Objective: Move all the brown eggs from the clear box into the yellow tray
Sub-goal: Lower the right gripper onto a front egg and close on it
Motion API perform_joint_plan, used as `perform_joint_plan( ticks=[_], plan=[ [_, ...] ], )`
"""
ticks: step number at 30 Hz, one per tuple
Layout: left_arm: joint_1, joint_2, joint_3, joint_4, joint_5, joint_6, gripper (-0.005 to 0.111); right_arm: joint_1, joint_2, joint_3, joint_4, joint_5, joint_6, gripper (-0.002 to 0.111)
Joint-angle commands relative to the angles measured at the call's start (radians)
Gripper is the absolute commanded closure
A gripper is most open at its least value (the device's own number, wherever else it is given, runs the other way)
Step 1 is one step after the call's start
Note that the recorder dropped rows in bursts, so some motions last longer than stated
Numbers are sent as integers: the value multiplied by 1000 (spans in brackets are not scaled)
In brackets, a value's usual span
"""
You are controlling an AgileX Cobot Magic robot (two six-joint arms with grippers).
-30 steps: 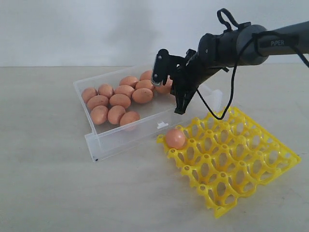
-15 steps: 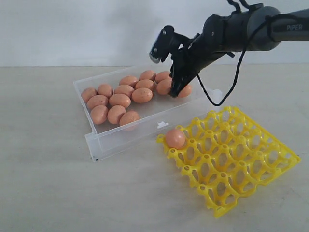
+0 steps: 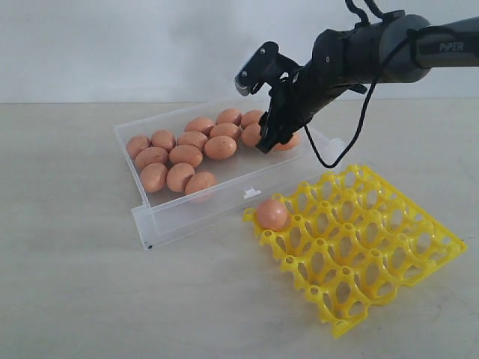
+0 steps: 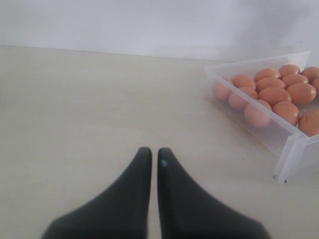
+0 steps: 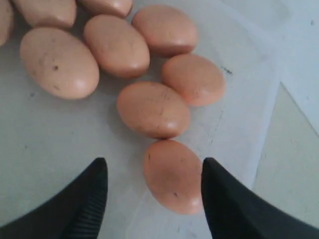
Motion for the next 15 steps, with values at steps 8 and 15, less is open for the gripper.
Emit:
perform_joint_plan(
  ticks=[8,15],
  plan=[
    [3,-3,3,-3,-4,-1,103,-5,204,-530,-211,685,79,58],
    [3,-3,3,-3,-4,-1,103,1,206,-528,-171,487,-114,58]
  ],
)
